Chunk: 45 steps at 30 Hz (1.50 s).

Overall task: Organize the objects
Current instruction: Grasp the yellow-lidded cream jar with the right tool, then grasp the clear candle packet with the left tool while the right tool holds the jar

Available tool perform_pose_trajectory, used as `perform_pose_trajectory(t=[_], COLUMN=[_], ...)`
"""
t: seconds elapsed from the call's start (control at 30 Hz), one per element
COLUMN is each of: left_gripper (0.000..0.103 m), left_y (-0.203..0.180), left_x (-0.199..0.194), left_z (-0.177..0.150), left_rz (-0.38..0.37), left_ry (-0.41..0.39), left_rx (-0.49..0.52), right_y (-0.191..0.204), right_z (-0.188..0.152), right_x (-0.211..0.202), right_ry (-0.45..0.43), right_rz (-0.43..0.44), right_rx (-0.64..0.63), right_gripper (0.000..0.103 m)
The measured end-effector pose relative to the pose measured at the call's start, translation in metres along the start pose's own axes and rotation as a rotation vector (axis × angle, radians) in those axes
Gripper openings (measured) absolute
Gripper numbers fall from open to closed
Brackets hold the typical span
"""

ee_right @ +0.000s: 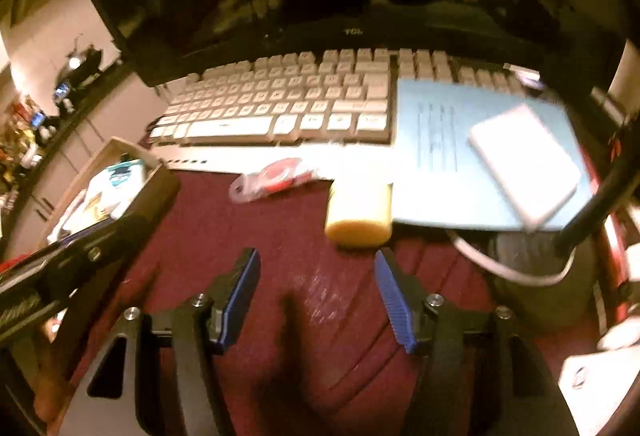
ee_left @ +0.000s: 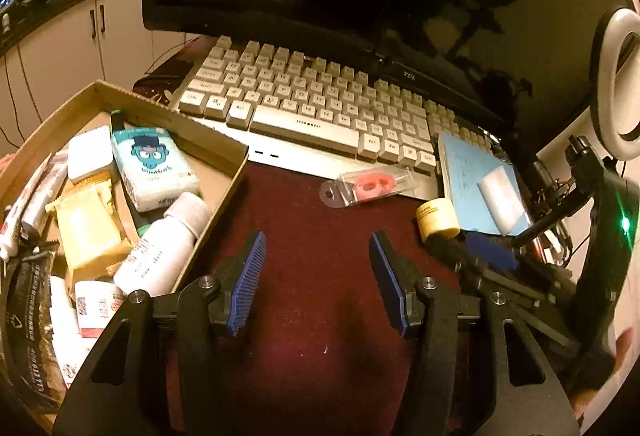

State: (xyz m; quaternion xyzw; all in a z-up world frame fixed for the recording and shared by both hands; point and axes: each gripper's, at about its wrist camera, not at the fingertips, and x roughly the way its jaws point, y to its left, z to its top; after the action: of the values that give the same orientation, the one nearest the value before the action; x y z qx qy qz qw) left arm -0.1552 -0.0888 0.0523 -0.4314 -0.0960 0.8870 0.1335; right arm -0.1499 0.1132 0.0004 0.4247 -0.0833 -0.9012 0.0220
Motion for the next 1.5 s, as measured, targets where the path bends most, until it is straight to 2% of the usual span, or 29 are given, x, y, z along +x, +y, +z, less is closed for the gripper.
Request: perform_pose_trajectory(t=[0.13, 0.2, 0.3, 0.37, 0.53, 0.63, 0.73, 0.8, 1.0, 1.2, 1.33, 1.43, 1.5], left_gripper=[0.053, 0.053, 0.053, 0.053, 0.053, 0.053, 0.053, 0.053, 0.053, 0.053, 0.055, 0.055, 0.055], left_y=[-0.006, -0.006, -0.006, -0.007, -0.010, -0.016, -0.027, -0.035, -0.048, -0.050, -0.058, -0.064, -0.070], left_x=[0.004, 0.012, 0.021, 0.028, 0.041, 0.049, 0.056, 0.064, 0.086, 0.104, 0.116, 0.109, 0.105], left_z=[0.009, 0.011, 0.013, 0.016, 0.023, 0.028, 0.032, 0.035, 0.049, 0.058, 0.050, 0.041, 0.032], left_rz=[0.023, 0.048, 0.052, 0.067, 0.074, 0.057, 0.034, 0.058, 0.043, 0.014, 0.007, -0.026, -0.017], left_ry=[-0.001, 0.016, 0.036, 0.052, 0.071, 0.085, 0.077, 0.068, 0.060, 0.063, 0.090, 0.118, 0.118], left_rx=[0.054, 0.075, 0.100, 0.106, 0.125, 0.139, 0.197, 0.250, 0.318, 0.349, 0.395, 0.436, 0.474], right_y=[-0.002, -0.003, -0.003, -0.004, -0.004, -0.005, -0.007, -0.013, -0.022, -0.037, -0.046, -0.047, -0.047], right_z=[0.014, 0.015, 0.014, 0.014, 0.006, -0.012, -0.028, -0.034, -0.038, -0.039, -0.040, -0.039, -0.039], right_x=[0.008, 0.019, 0.028, 0.033, 0.020, 0.010, -0.001, -0.009, -0.010, -0.011, -0.013, -0.012, -0.012], right_ry=[-0.036, -0.018, -0.022, -0.005, -0.007, 0.022, 0.017, 0.005, -0.018, -0.037, -0.044, -0.043, -0.043], right_rz=[-0.051, -0.050, -0.098, -0.100, -0.076, -0.004, 0.032, 0.059, 0.071, 0.033, 0.032, 0.040, 0.046], right_rx=[-0.006, -0.006, -0.011, -0.013, -0.002, 0.012, 0.009, 0.035, 0.065, 0.114, 0.155, 0.162, 0.170], right_gripper=[0.059, 0.053, 0.050, 0.040, 0.040, 0.040, 0.040, 0.040, 0.040, 0.040, 0.040, 0.040, 0.040])
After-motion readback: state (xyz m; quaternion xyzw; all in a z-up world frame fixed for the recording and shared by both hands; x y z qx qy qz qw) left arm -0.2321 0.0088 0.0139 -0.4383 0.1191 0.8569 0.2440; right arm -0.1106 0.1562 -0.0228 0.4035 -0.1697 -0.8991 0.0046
